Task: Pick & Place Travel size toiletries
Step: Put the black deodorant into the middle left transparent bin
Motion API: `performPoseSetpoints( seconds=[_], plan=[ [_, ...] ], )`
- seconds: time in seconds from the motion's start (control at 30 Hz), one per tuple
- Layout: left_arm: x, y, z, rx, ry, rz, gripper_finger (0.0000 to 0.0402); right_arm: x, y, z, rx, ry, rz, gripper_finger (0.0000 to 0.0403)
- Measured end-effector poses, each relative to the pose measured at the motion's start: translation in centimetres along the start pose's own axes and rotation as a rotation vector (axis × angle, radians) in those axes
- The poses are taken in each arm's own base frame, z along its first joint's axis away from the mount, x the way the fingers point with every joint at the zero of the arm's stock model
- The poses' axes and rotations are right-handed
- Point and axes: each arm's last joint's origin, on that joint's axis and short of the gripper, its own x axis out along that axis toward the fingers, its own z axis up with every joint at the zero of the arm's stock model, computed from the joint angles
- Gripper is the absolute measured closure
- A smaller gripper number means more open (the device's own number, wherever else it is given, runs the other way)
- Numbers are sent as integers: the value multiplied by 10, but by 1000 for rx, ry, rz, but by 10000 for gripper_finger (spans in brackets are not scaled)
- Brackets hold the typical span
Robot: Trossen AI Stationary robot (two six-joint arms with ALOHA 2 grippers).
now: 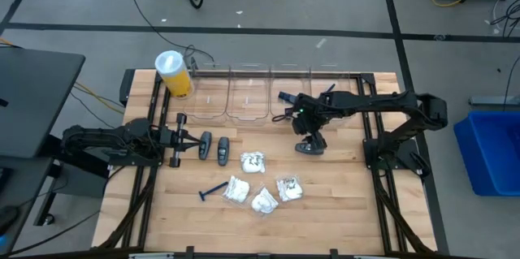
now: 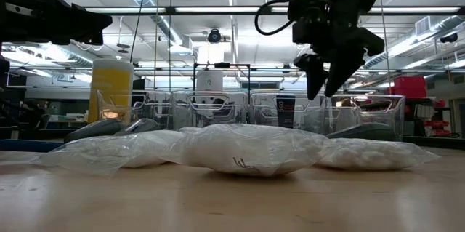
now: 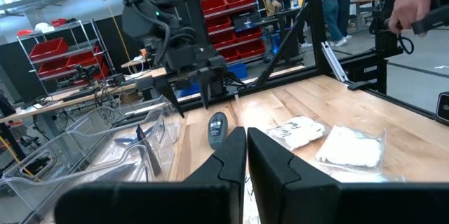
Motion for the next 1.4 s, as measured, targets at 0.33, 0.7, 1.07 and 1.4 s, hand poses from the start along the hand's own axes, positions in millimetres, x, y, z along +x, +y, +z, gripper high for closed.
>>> performPoseSetpoints(
  seconds=[0.33, 0.7, 1.07, 1.4],
  plan=[
    [0, 0, 0, 0, 0, 0, 378, 26, -4, 0, -40, 46, 90, 98],
    [0, 0, 0, 0, 0, 0, 377, 40, -4, 5, -30, 21, 134, 114],
    [0, 0, 0, 0, 0, -1, 377, 33, 1, 11, 5, -28, 108, 105],
    [0, 0, 0, 0, 0, -1, 377, 8, -1, 11, -49, -71, -23, 118]
  ],
)
